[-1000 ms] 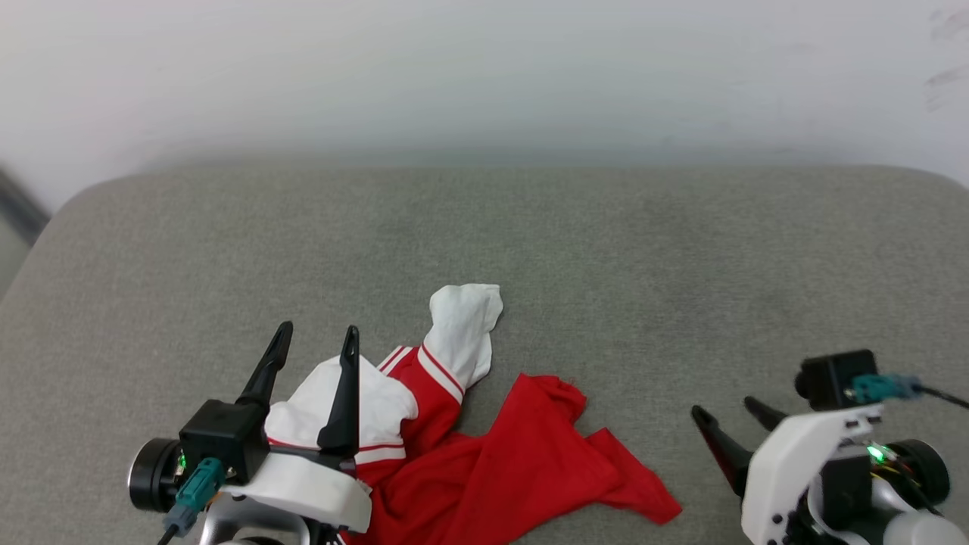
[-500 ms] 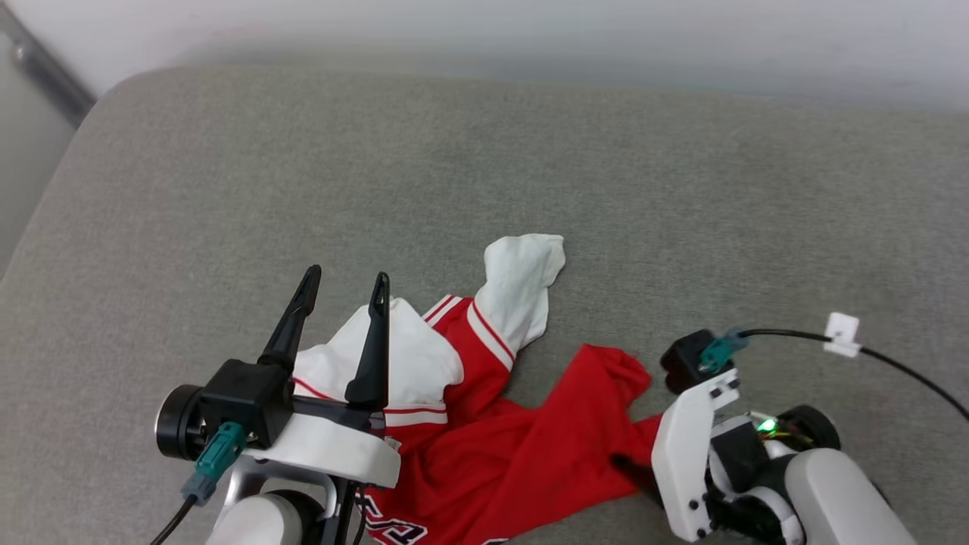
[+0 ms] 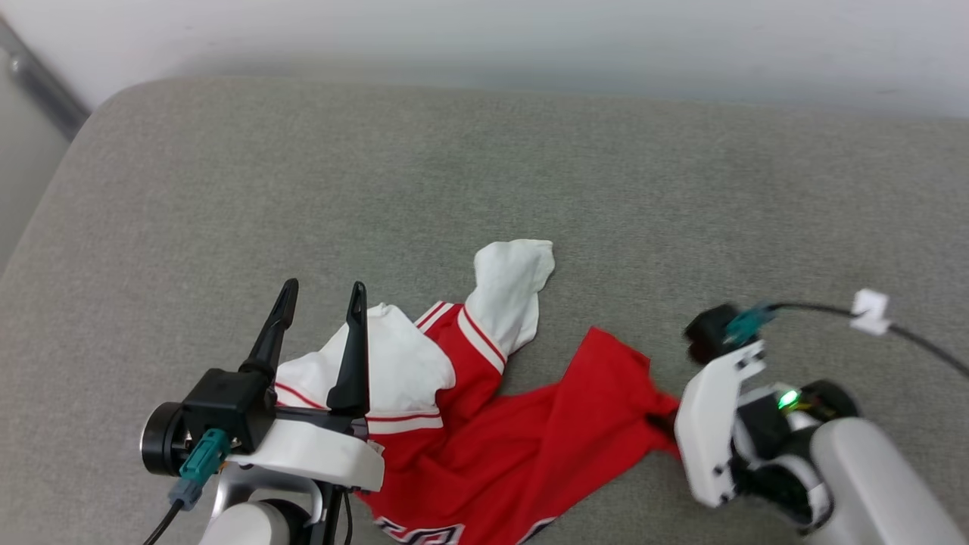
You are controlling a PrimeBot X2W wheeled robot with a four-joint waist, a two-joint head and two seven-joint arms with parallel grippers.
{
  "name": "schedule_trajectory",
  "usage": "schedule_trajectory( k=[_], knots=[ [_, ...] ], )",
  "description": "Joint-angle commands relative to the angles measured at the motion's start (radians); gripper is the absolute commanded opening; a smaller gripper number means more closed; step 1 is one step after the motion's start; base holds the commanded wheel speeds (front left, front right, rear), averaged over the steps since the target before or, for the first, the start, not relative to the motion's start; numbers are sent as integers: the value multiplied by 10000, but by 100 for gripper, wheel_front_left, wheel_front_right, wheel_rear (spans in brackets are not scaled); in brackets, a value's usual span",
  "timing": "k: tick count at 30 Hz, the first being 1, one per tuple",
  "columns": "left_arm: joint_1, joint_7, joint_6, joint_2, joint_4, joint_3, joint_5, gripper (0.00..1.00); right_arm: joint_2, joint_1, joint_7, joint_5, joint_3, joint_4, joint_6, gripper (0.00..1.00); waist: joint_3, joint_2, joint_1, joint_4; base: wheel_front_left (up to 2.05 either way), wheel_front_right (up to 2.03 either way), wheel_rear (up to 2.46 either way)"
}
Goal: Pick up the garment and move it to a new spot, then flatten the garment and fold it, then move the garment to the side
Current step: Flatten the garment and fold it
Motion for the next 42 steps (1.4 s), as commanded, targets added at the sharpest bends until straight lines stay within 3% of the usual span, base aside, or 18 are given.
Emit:
schedule_trajectory(
  k=[1,10,17,22,23,24,25,35,39,42],
  knots=[
    [162,-3,55,68,-34,33,-59,100,-166,-253,-197,-156,-463,-222,-14,0,-195,0,-1,-243,0,0,0],
    [542,101,185,200,-80,147,-167,100,-245,754,-376,-808,-3009,-1327,-14,0,-708,0,-1,-1012,0,0,0],
    [918,234,319,332,-71,213,-291,100,786,3227,-180,-1566,-5609,-2395,-14,0,-1029,0,-1,-1576,0,0,0],
    [1034,305,335,374,16,195,-359,100,1481,4731,-368,-1677,-6680,-2166,-14,0,-1129,0,-1,-1686,0,0,0],
    [1052,320,343,370,45,191,-382,100,1527,4938,-446,-1633,-6750,-2087,-14,4,-1165,0,-1,-1697,0,0,0],
    [1072,323,353,375,53,192,-397,100,1562,5101,-569,-1566,-6741,-2003,-14,42,-1173,0,-1,-1713,0,0,0],
    [1087,338,348,380,70,197,-411,100,1585,5145,-762,-1490,-6684,-1873,-14,100,-1177,0,-1,-1723,0,0,0],
    [1283,421,472,439,75,200,-480,100,1582,4502,-5516,-1048,-6079,-2320,-13,100,-1400,0,-1,-1749,0,0,0],
    [1301,444,514,438,40,190,-496,100,1593,3973,-6501,-1301,-6002,-2195,-13,100,-1475,0,-1,-1684,0,0,0],
    [1204,456,524,444,-29,177,-494,100,1590,3306,-6389,-1539,-5806,-1908,-13,100,-1385,0,-1,-1609,0,0,0]
  ],
)
